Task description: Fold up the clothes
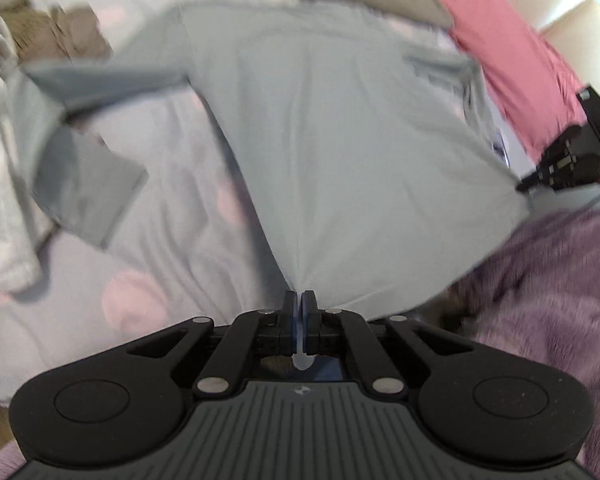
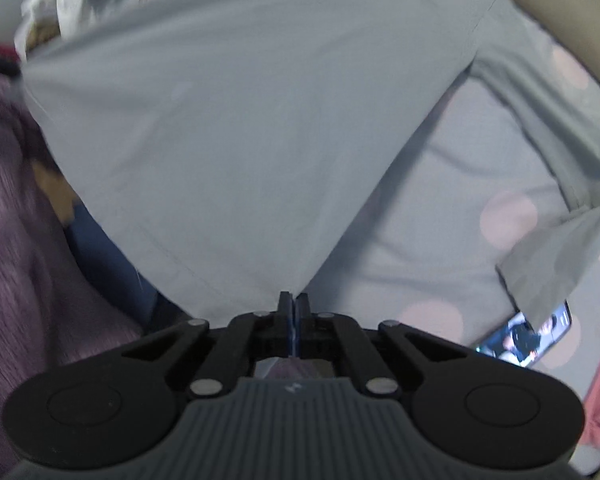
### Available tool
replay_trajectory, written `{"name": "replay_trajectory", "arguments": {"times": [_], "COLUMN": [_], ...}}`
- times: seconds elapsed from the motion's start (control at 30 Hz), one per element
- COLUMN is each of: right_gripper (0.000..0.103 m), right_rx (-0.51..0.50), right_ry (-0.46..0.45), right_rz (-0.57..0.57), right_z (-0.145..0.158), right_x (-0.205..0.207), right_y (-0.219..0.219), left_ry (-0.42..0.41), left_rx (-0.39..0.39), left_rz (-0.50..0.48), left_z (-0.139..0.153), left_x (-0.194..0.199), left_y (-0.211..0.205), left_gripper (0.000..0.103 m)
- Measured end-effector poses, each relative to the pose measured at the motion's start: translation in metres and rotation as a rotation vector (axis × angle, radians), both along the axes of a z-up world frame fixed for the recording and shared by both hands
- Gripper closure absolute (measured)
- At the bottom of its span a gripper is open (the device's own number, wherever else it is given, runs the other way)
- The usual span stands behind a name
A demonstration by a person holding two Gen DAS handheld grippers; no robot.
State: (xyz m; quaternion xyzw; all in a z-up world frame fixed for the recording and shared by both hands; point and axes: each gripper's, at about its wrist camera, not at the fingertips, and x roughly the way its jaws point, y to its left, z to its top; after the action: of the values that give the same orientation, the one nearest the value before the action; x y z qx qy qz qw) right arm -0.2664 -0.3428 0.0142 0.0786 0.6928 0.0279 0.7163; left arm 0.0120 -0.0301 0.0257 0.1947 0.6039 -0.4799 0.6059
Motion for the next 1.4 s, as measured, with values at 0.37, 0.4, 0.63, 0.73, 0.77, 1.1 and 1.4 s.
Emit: {"name": "replay_trajectory", "arguments": {"times": [0.37,0.4,0.63,0.73,0.77,1.1,1.4], "right_gripper": [0.102,0.101,0.073,0.073,0.073,0.066,0.061], "right_rx": [-0.012,-0.019,-0.083,-0.102,-0.107,-0.08,-0.031], "right_ry": [0.095,0.101,0.02,-0.069,-0.101,-0.397,-0.465], "right_rz": [-0.013,-0.008,-0.031,-0.065,-0.074,-0.171,-0.179], "right_z": [-0.07,-0.074,-0.051,-0.035,-0.029,0.006,-0.015], "right_x": [-0.004,-0.002,0.005,0.021,0.028,0.109,0.149], "right_y": [0.005,0.007,-0.001,-0.005,-0.005,0.009,0.036], "left_ry": [0.058,0.068,-0.013,-0.131,-0.176,-0.716,-0.809], "left_rx": [0.247,0.256,0.16,0.103,0.096,0.149,0.236], "left_rz": [-0.119,-0.111,-0.035,0.046,0.075,0.269,0.26], "left_z": [-0.106,-0.109,-0.076,-0.056,-0.05,-0.035,-0.071], "left_x": [-0.016,-0.015,0.012,0.033,0.04,0.099,0.114], "left_y": [-0.026,-0.026,-0.024,-0.025,-0.025,-0.019,-0.018], "left_gripper": [0.102,0.102,0.098,0.088,0.088,0.072,0.063]}}
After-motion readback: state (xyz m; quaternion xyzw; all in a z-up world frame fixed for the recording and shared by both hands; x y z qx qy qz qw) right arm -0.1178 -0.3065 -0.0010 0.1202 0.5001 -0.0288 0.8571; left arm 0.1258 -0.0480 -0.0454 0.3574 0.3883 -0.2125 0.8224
